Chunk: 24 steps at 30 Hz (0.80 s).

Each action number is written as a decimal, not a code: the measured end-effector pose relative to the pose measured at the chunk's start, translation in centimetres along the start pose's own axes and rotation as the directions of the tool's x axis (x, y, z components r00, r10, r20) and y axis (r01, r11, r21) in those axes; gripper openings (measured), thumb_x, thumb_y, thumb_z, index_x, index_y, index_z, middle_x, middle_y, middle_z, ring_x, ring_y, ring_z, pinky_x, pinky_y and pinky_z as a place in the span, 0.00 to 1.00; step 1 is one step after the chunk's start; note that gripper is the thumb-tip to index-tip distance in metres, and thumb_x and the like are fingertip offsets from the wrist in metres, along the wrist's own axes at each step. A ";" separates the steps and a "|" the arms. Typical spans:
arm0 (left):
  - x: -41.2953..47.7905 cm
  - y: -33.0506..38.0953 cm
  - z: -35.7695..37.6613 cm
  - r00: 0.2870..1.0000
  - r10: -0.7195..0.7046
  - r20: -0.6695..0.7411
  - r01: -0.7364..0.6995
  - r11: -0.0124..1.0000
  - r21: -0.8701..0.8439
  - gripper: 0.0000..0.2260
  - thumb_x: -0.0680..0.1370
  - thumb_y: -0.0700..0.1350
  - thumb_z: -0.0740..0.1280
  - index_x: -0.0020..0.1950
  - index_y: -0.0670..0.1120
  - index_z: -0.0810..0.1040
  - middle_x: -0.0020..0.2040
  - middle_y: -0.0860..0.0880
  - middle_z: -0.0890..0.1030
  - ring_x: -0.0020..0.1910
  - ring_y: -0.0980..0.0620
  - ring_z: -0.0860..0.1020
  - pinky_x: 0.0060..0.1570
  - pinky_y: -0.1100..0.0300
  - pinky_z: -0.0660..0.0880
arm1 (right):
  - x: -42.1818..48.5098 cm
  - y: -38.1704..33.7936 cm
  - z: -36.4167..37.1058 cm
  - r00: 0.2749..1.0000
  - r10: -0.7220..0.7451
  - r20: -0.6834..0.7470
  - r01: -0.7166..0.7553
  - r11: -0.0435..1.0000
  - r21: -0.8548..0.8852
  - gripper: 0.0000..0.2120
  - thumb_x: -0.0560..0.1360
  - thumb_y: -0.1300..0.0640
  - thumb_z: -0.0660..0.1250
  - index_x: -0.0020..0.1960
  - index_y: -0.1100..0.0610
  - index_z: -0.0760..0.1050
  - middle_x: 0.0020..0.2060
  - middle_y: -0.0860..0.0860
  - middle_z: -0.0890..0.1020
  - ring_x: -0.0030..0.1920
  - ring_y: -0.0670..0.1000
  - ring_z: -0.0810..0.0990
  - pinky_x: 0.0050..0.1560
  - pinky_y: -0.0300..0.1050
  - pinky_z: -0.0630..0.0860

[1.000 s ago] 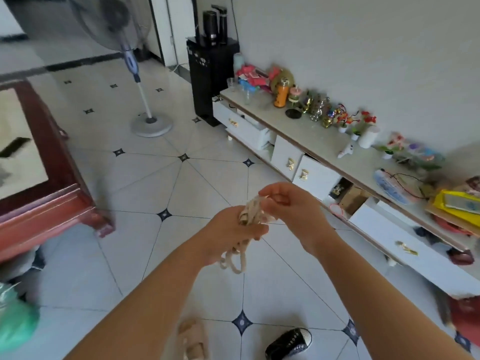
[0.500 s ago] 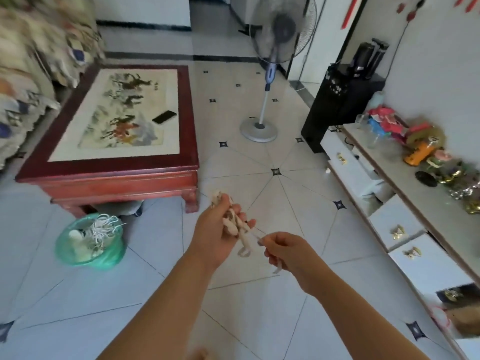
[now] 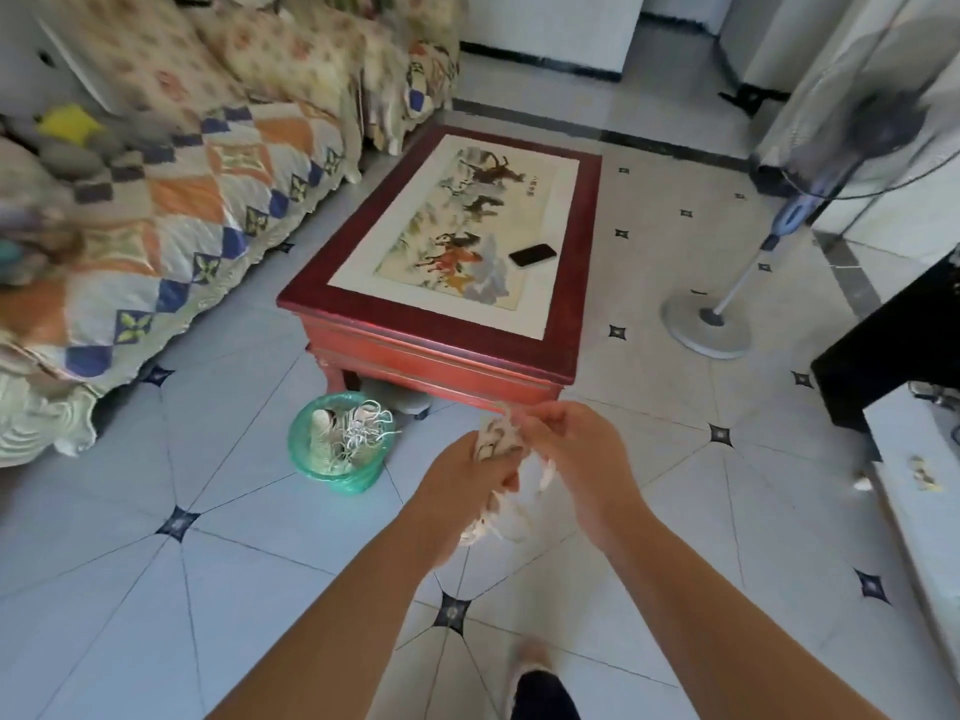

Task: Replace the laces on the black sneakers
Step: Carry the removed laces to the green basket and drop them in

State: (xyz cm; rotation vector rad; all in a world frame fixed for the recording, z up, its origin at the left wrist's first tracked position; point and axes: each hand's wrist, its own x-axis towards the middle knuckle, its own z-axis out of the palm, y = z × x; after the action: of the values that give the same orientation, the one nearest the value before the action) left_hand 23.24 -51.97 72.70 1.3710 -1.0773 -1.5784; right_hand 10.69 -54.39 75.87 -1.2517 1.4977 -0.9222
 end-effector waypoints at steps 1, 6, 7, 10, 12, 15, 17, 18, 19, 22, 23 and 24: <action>0.6 0.0 -1.1 0.998 -0.006 -0.066 0.000 0.995 -0.100 0.02 0.76 0.44 0.65 0.44 0.46 0.76 0.32 0.53 0.78 0.33 0.54 0.73 0.35 0.63 0.70 | 1.0 0.3 1.0 0.998 0.058 0.021 -0.058 0.998 0.039 0.09 0.72 0.61 0.68 0.34 0.51 0.78 0.31 0.48 0.78 0.32 0.46 0.74 0.36 0.40 0.71; 5.3 0.5 -6.0 0.957 -0.047 -0.287 -0.120 0.835 -0.537 0.07 0.78 0.40 0.61 0.54 0.42 0.76 0.49 0.45 0.82 0.52 0.48 0.80 0.54 0.53 0.75 | 7.0 1.1 5.9 0.919 0.311 0.243 -0.351 0.925 0.144 0.07 0.74 0.62 0.68 0.37 0.56 0.78 0.30 0.50 0.78 0.35 0.47 0.75 0.53 0.52 0.77; 6.5 0.9 -6.7 0.951 -0.043 -0.306 -0.152 0.795 -0.587 0.07 0.79 0.39 0.60 0.52 0.42 0.77 0.47 0.44 0.82 0.50 0.48 0.81 0.51 0.55 0.76 | 8.3 1.1 6.8 0.913 0.309 0.268 -0.351 0.927 0.128 0.06 0.73 0.63 0.68 0.38 0.55 0.79 0.31 0.49 0.80 0.34 0.46 0.77 0.51 0.48 0.78; 10.3 2.5 -8.1 0.899 -0.110 -0.423 -0.215 0.732 -0.646 0.08 0.79 0.41 0.59 0.43 0.42 0.76 0.36 0.43 0.80 0.36 0.49 0.80 0.40 0.56 0.77 | 12.4 0.3 8.9 0.907 0.256 0.333 -0.279 0.960 0.023 0.06 0.74 0.63 0.67 0.39 0.55 0.79 0.35 0.51 0.82 0.35 0.44 0.80 0.37 0.34 0.79; 12.7 3.6 -8.7 0.828 -0.184 -0.530 -0.171 0.818 -0.550 0.07 0.78 0.43 0.61 0.41 0.43 0.74 0.32 0.45 0.77 0.32 0.49 0.78 0.40 0.55 0.76 | 14.8 -0.6 10.1 0.869 0.259 0.421 -0.293 0.956 0.018 0.06 0.76 0.62 0.64 0.43 0.56 0.79 0.40 0.53 0.83 0.40 0.46 0.83 0.40 0.40 0.81; 15.4 4.7 -9.9 0.793 -0.154 -0.589 -0.086 0.930 -0.358 0.02 0.76 0.45 0.63 0.44 0.48 0.73 0.30 0.50 0.77 0.29 0.55 0.77 0.30 0.63 0.74 | 17.5 -2.2 12.0 0.701 0.170 0.692 -0.304 0.950 0.074 0.11 0.80 0.49 0.56 0.53 0.47 0.77 0.52 0.48 0.81 0.55 0.46 0.79 0.58 0.50 0.75; 16.3 5.3 -10.9 0.796 -0.172 -0.580 -0.060 0.931 -0.359 0.05 0.75 0.51 0.63 0.45 0.50 0.74 0.33 0.52 0.78 0.32 0.55 0.77 0.30 0.63 0.72 | 19.1 -3.1 13.4 0.616 0.132 0.777 -0.304 0.949 0.080 0.12 0.80 0.45 0.53 0.53 0.41 0.74 0.52 0.42 0.81 0.56 0.43 0.78 0.57 0.46 0.74; 16.4 5.4 -11.6 0.803 -0.196 -0.563 -0.059 0.913 -0.403 0.08 0.75 0.54 0.64 0.46 0.50 0.75 0.36 0.51 0.79 0.35 0.54 0.78 0.32 0.62 0.71 | 19.9 -3.5 14.1 0.608 0.107 0.787 -0.268 0.961 0.076 0.11 0.80 0.46 0.53 0.53 0.40 0.74 0.51 0.43 0.82 0.54 0.43 0.80 0.54 0.45 0.76; 16.6 5.4 -12.4 0.810 -0.211 -0.547 -0.073 0.889 -0.452 0.10 0.74 0.55 0.64 0.47 0.49 0.76 0.39 0.49 0.80 0.38 0.52 0.78 0.33 0.61 0.72 | 20.6 -3.8 15.1 0.614 0.074 0.786 -0.207 0.976 0.070 0.10 0.80 0.48 0.55 0.52 0.40 0.75 0.48 0.45 0.82 0.50 0.44 0.81 0.51 0.44 0.78; 16.9 5.1 -14.9 0.816 -0.226 -0.532 -0.092 0.858 -0.505 0.12 0.77 0.54 0.60 0.52 0.50 0.79 0.48 0.46 0.81 0.48 0.51 0.78 0.41 0.56 0.75 | 22.1 -4.3 18.2 0.642 0.038 0.766 -0.065 0.998 0.005 0.08 0.78 0.53 0.61 0.45 0.45 0.78 0.36 0.51 0.80 0.34 0.46 0.77 0.39 0.44 0.77; 17.1 4.9 -15.7 0.812 -0.244 -0.530 -0.062 0.867 -0.494 0.14 0.77 0.55 0.60 0.55 0.50 0.78 0.51 0.46 0.81 0.50 0.52 0.78 0.48 0.53 0.76 | 22.6 -4.1 19.3 0.659 0.039 0.751 -0.028 0.999 -0.028 0.08 0.77 0.55 0.61 0.43 0.49 0.78 0.32 0.49 0.78 0.30 0.45 0.75 0.35 0.42 0.75; 17.2 4.9 -16.5 0.805 -0.265 -0.531 -0.019 0.883 -0.469 0.17 0.75 0.58 0.62 0.57 0.49 0.77 0.53 0.47 0.80 0.52 0.52 0.77 0.54 0.52 0.73 | 23.1 -3.9 20.5 0.681 0.040 0.731 0.021 0.997 -0.075 0.09 0.76 0.57 0.61 0.39 0.52 0.76 0.27 0.47 0.75 0.28 0.44 0.73 0.32 0.41 0.73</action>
State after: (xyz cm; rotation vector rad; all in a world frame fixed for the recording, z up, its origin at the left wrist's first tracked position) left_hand 37.60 -71.52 70.33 1.4652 -0.2161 -1.2469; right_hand 30.73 -77.32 69.52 -1.4345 0.8805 -0.2599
